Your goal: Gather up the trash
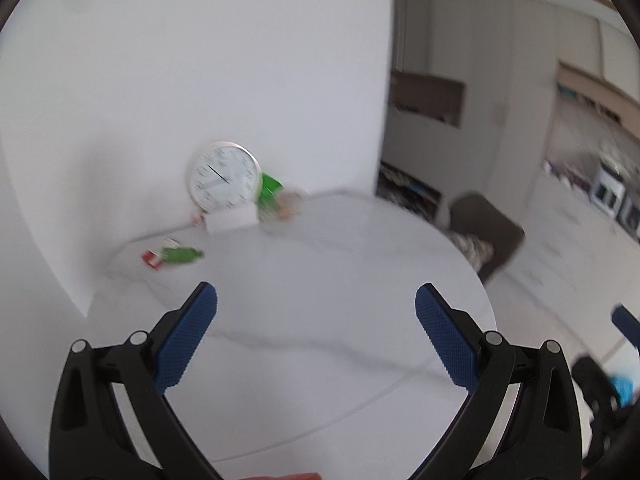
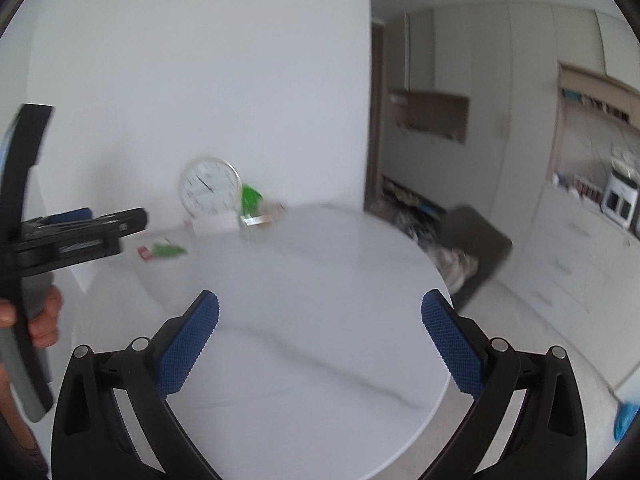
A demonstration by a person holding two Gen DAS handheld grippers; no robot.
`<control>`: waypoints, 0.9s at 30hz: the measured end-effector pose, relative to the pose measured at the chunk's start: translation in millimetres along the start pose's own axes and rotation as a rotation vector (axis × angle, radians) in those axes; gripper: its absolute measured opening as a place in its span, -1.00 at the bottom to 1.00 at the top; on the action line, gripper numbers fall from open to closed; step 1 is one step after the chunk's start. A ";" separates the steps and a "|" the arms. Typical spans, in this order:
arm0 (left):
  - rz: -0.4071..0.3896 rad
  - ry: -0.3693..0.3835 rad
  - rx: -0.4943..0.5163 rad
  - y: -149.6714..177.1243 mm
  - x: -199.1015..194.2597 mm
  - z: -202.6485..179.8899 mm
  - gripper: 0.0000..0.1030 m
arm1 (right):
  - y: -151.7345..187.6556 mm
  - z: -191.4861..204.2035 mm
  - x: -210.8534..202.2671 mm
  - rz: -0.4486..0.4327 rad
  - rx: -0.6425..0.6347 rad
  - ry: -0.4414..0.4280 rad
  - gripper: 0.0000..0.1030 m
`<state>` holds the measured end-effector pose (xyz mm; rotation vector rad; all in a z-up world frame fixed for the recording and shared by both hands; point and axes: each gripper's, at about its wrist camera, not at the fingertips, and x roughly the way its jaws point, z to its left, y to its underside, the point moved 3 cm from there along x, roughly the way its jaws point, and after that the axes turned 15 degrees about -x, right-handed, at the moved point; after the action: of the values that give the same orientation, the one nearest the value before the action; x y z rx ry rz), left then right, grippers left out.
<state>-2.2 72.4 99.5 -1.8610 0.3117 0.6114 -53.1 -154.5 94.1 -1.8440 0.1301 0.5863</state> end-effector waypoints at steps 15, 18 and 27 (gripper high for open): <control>0.065 -0.062 0.047 13.3 26.3 -6.6 0.85 | -4.5 6.0 7.3 -0.004 0.058 -0.084 0.96; 0.077 -0.056 0.060 17.8 29.9 -10.2 0.85 | -3.1 7.7 7.4 0.002 0.066 -0.082 0.96; 0.087 -0.046 0.071 22.5 32.0 -15.3 0.85 | 2.3 10.7 5.0 0.017 0.074 -0.073 0.96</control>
<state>17.4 52.4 68.2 -1.7697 0.3815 0.6925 -53.1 -144.5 87.3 -1.7493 0.1171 0.6515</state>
